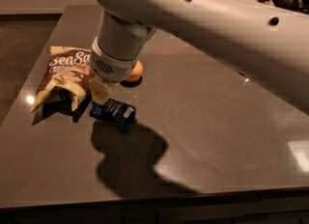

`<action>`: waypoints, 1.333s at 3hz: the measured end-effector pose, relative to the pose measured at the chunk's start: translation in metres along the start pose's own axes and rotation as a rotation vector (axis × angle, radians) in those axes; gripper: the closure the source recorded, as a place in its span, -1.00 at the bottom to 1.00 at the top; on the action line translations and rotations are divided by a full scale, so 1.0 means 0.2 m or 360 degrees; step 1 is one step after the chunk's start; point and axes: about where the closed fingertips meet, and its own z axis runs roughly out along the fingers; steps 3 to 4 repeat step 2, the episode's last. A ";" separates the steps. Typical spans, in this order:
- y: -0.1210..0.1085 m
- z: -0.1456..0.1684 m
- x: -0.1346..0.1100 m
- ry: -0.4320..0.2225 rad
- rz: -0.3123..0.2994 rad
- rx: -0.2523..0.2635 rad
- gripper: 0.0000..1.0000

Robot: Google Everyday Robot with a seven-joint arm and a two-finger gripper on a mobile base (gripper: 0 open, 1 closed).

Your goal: Move rxbar blueberry near brown chip bag

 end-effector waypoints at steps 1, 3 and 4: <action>0.01 0.00 0.00 0.0001 -0.0004 0.0000 -0.92; 0.01 0.00 0.00 0.0001 -0.0006 0.0001 -1.00; 0.01 0.00 0.00 0.0001 -0.0006 0.0001 -1.00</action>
Offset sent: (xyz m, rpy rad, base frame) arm -0.0008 0.0008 0.0002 -0.0008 -0.0009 0.0022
